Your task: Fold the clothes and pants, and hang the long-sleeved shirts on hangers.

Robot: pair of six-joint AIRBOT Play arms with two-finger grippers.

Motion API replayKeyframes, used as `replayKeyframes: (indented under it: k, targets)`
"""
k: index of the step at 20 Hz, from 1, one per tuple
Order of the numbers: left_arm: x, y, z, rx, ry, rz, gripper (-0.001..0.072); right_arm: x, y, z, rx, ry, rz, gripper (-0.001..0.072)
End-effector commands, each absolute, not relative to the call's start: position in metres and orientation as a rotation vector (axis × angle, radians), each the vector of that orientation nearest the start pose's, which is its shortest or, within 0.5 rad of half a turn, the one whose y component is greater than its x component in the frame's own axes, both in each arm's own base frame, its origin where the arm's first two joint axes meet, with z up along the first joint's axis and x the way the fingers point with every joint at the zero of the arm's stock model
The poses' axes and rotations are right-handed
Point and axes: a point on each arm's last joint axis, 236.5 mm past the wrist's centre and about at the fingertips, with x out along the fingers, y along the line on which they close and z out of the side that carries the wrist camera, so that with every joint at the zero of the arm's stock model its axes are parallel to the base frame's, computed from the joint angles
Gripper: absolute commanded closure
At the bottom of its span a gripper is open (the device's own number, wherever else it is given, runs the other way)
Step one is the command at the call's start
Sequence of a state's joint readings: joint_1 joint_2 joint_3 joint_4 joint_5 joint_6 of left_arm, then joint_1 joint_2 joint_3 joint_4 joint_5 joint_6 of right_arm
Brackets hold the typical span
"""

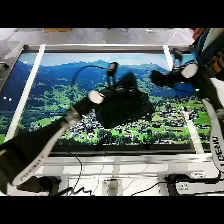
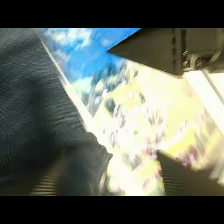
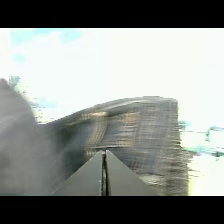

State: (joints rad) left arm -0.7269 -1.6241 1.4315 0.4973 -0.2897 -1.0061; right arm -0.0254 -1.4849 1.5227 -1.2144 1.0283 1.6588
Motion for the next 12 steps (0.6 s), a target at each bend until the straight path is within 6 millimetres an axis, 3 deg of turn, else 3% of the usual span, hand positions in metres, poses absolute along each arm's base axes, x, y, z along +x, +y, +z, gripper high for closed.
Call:
replayKeyframes:
  k: [1, 4, 6, 8, 9, 10, 11, 12]
  targets:
    - [0.426, -0.486, 0.129, -0.3, 0.396, -0.82, -0.0005, 0.48, -0.014, 0.081, 0.32, 1.034, 0.05, 0.0674]
    - [0.438, -0.468, 0.142, -0.27, 0.364, -0.809, -0.0004, 0.47, -0.059, 0.066, 0.272, 1.073, 0.015, 0.0674]
    - [0.45, -0.451, 0.153, -0.277, 0.356, -0.791, -0.0004, 0.461, -0.069, 0.045, 0.251, 1.125, 0.064, 0.0674]
    - [0.469, -0.428, 0.153, -0.258, 0.357, -0.763, 0.0021, 0.447, -0.047, 0.022, 0.284, 1.177, 0.256, 0.0674]
    - [0.478, -0.415, 0.147, -0.231, 0.368, -0.75, 0.0101, 0.443, -0.032, 0.014, 0.363, 1.184, 0.327, 0.0673]
    - [0.488, -0.401, 0.136, -0.196, 0.39, -0.739, 0.0298, 0.442, -0.018, 0.008, 0.457, 1.183, 0.369, 0.0551]
    - [0.497, -0.388, 0.122, -0.161, 0.421, -0.729, 0.0569, 0.445, -0.007, 0.002, 0.526, 1.172, 0.385, 0.0227]
    - [0.506, -0.373, 0.106, -0.137, 0.46, -0.713, 0.0681, 0.449, 0.002, -0.003, 0.588, 1.161, 0.39, 0.0047]
